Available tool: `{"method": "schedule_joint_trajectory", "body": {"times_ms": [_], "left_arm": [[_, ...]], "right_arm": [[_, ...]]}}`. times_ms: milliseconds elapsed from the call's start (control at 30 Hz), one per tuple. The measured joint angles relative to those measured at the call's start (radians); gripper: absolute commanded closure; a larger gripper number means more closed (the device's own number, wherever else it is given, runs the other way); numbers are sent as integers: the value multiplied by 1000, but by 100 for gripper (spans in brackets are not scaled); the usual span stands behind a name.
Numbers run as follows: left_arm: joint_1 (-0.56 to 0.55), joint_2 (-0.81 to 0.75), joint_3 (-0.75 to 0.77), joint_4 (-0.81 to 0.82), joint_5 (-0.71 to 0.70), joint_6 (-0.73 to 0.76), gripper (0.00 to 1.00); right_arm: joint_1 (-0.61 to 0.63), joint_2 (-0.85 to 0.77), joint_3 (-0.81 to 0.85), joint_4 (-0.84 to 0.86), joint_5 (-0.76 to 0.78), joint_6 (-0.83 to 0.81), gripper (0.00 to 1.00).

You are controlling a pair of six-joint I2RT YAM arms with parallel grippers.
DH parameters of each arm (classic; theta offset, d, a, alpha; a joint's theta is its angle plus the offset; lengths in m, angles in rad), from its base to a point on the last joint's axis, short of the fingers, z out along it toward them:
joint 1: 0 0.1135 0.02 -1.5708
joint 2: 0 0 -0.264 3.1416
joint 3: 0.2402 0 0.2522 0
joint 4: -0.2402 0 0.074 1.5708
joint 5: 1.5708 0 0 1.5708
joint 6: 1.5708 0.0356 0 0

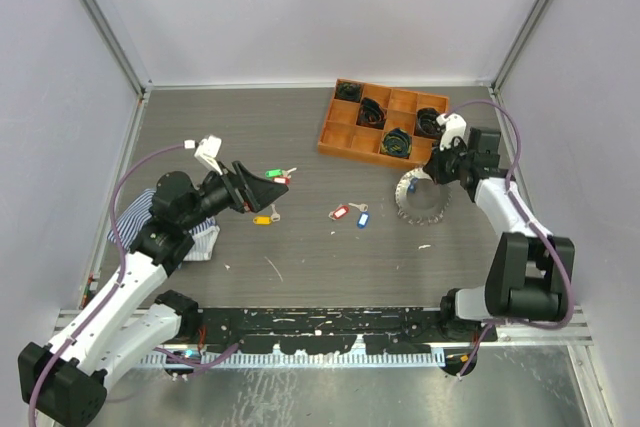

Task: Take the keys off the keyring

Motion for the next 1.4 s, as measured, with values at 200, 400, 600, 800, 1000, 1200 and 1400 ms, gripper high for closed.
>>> {"method": "schedule_joint_trajectory", "body": {"times_ms": [200, 400, 600, 800, 1000, 1200, 1400], "left_arm": [[-5, 15, -9, 102, 64, -4, 17], [-86, 139, -3, 208, 82, 11, 38], [-220, 315, 42, 212, 32, 124, 37], [-320, 385, 72, 252, -51, 303, 36], [-330, 472, 106, 356, -49, 335, 34], [-330, 565, 122, 451, -45, 219, 33], [-331, 610, 122, 454, -50, 78, 33]], "right_arm": [[2, -162, -29, -3, -194, -45, 99], [32, -256, -26, -11, -367, -89, 99], [119, -264, 10, -62, -451, -149, 99], [193, -264, 15, -104, -495, -172, 99], [239, -264, 15, -147, -541, -214, 99], [262, -264, 15, -158, -567, -235, 99], [273, -264, 15, -159, -577, -236, 99]]}}
